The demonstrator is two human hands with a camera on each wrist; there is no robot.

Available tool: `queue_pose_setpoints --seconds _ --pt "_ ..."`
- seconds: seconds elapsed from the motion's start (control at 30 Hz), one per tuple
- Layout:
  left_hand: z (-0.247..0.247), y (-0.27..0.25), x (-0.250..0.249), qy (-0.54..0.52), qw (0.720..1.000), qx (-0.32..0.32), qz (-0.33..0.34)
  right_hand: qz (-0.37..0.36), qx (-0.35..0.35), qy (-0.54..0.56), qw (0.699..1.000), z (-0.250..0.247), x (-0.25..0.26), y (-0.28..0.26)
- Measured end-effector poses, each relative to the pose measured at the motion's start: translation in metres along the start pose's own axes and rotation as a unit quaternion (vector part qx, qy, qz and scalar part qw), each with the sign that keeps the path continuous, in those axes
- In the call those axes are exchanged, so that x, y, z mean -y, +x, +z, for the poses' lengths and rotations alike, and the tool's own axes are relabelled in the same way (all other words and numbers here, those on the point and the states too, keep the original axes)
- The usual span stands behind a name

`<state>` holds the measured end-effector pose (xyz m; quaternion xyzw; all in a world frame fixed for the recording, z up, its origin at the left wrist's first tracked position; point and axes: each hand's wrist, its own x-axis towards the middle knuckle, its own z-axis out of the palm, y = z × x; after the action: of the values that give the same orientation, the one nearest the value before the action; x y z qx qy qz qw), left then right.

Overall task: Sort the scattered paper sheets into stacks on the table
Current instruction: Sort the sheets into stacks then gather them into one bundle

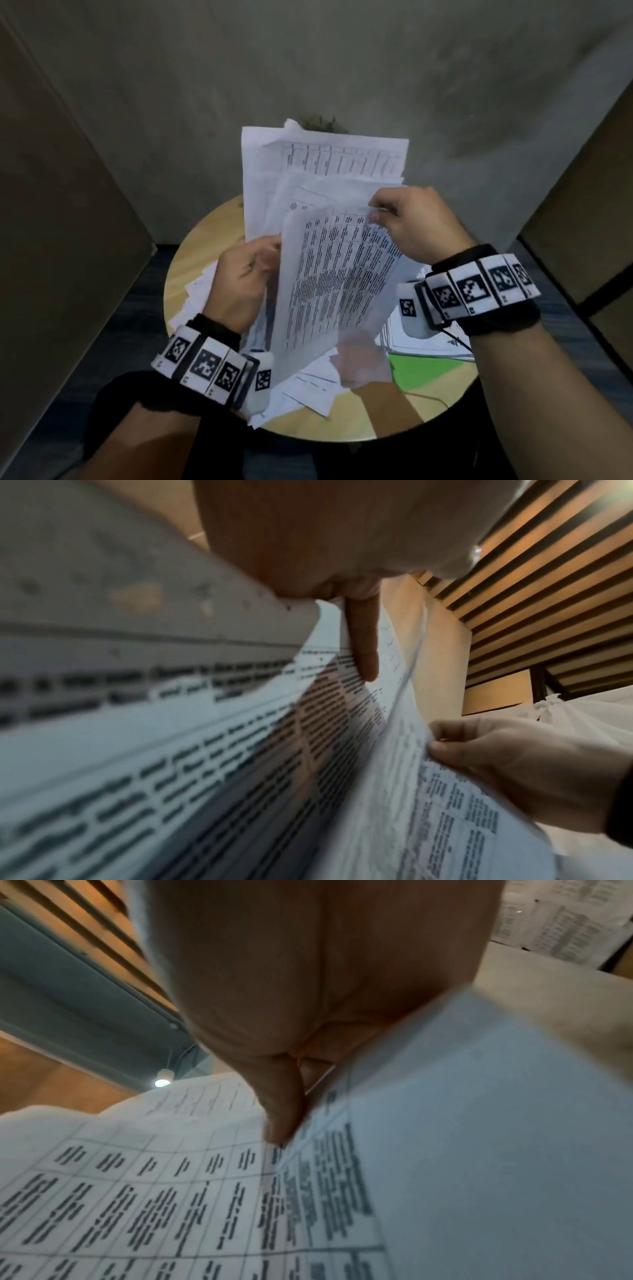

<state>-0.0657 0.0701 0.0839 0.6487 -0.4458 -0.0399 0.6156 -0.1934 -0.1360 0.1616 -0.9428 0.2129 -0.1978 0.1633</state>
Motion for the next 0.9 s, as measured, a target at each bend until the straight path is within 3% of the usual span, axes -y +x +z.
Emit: queue_pose_setpoints --seconds 0.1,0.2,0.33,0.43,0.53,0.63,0.8,0.9 --pt "0.01 -0.006 -0.009 0.008 1.0 -0.003 -0.03 0.031 -0.001 0.028 0.999 0.0 -0.001 -0.001" --pt "0.012 -0.007 -0.002 0.079 0.996 -0.04 -0.013 0.044 0.004 0.035 0.998 0.001 0.001 -0.006" --pt "0.011 -0.006 -0.002 0.059 0.996 -0.068 -0.018 0.124 -0.098 0.051 0.986 0.005 -0.01 -0.017" --pt "0.008 -0.007 -0.01 0.007 0.997 -0.069 -0.026 0.212 -0.165 0.204 0.942 0.016 -0.027 -0.039" --pt "0.004 -0.006 -0.013 -0.057 0.995 -0.065 -0.046 0.268 -0.069 0.389 0.879 0.046 -0.04 -0.066" --pt "0.007 -0.008 -0.015 -0.1 0.993 -0.048 -0.046 0.265 -0.009 0.497 0.826 0.073 -0.045 -0.079" --pt "0.001 -0.014 -0.001 -0.118 0.99 -0.041 -0.063 0.251 -0.048 0.569 0.782 0.08 -0.043 -0.082" --pt "0.002 -0.015 0.002 -0.07 0.994 -0.055 -0.058 0.241 -0.069 0.563 0.788 0.078 -0.036 -0.081"
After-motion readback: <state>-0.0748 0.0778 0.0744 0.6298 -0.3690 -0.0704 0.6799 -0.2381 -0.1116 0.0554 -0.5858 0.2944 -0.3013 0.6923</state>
